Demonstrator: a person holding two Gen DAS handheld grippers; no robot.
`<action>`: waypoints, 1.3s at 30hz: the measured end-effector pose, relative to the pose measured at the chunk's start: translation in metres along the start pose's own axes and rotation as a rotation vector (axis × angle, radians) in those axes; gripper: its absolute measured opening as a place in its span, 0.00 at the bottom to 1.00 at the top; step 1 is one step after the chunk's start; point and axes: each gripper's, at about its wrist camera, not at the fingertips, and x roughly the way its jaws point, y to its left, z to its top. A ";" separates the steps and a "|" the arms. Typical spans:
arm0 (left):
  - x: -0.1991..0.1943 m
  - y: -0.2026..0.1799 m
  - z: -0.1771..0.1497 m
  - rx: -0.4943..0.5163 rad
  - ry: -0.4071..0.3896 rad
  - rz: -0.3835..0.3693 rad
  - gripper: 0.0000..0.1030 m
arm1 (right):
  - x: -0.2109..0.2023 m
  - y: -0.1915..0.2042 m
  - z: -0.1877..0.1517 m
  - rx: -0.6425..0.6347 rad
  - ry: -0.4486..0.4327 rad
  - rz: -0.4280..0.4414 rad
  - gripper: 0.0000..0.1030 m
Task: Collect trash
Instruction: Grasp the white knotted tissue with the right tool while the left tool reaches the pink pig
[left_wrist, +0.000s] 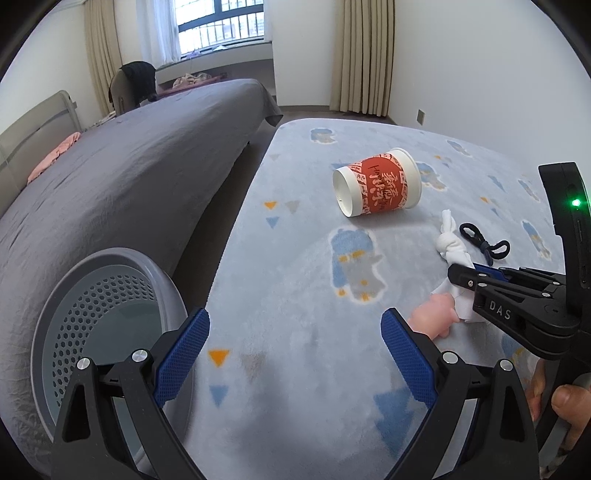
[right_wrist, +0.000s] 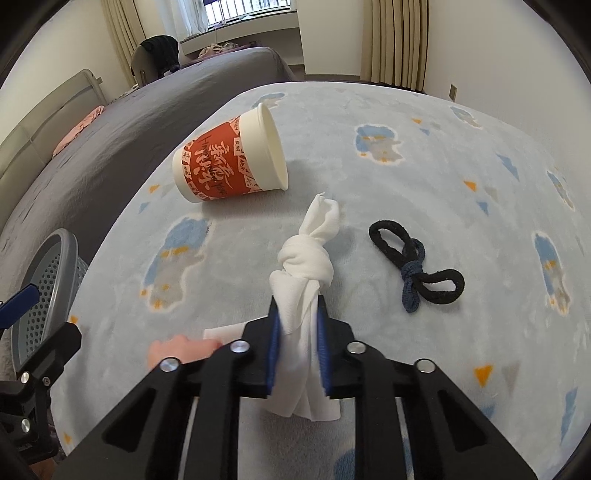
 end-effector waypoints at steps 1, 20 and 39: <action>0.000 0.000 -0.001 -0.003 0.003 -0.007 0.90 | -0.002 -0.001 0.000 0.001 -0.005 0.002 0.13; 0.005 -0.044 -0.006 0.032 0.013 -0.090 0.90 | -0.071 -0.032 -0.022 0.073 -0.113 0.041 0.12; 0.040 -0.080 -0.006 0.034 0.080 -0.108 0.90 | -0.083 -0.055 -0.033 0.096 -0.113 0.057 0.12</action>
